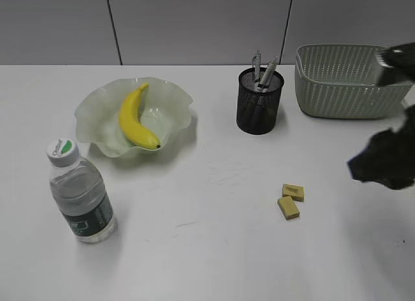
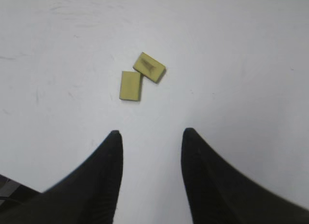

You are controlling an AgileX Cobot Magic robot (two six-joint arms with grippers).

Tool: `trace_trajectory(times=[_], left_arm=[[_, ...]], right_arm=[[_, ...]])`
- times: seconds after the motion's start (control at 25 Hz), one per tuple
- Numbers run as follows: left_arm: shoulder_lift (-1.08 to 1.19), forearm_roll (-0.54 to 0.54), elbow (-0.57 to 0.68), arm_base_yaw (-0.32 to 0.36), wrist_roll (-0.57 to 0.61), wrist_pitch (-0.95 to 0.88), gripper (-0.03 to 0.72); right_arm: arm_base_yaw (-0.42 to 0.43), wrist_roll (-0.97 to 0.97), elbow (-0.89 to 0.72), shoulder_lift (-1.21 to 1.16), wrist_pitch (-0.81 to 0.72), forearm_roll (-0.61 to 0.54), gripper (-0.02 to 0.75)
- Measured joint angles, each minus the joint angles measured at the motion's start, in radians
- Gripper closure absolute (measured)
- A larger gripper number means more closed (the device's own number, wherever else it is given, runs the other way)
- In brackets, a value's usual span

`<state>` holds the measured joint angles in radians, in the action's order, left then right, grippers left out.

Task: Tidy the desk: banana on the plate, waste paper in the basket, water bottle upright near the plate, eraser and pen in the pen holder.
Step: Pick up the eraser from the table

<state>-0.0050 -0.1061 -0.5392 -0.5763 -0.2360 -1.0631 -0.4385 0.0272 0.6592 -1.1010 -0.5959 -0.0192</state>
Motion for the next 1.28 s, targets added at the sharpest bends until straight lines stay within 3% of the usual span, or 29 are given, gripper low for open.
trace_trajectory(times=[0.2,0.36,0.48,0.96,1.08,1.24,1.28], left_arm=[[-0.001,-0.001,0.000,0.189,0.000,0.001,0.453],[-0.001,-0.002,0.000,0.363,0.000,0.001,0.452],[-0.001,-0.002,0.000,0.432,0.003,0.001,0.452],[-0.001,-0.002,0.000,0.457,0.004,0.001,0.452],[-0.001,-0.002,0.000,0.457,0.004,0.001,0.452],[-0.001,-0.002,0.000,0.457,0.006,0.001,0.452],[-0.001,-0.002,0.000,0.457,0.006,0.001,0.452]], right_arm=[[0.000,0.000,0.166,-0.387,0.028,-0.109,0.337],[-0.012,0.000,0.244,-0.577,0.008,-0.133,0.328],[-0.034,0.003,0.261,-0.668,0.007,-0.140,0.325],[-0.050,0.032,0.263,-0.811,0.146,-0.148,0.338],[-0.050,0.035,0.271,-0.822,0.160,-0.148,0.385],[-0.051,0.035,0.272,-0.825,0.169,-0.148,0.528],[-0.051,0.035,0.272,-0.822,0.170,-0.148,0.528]])
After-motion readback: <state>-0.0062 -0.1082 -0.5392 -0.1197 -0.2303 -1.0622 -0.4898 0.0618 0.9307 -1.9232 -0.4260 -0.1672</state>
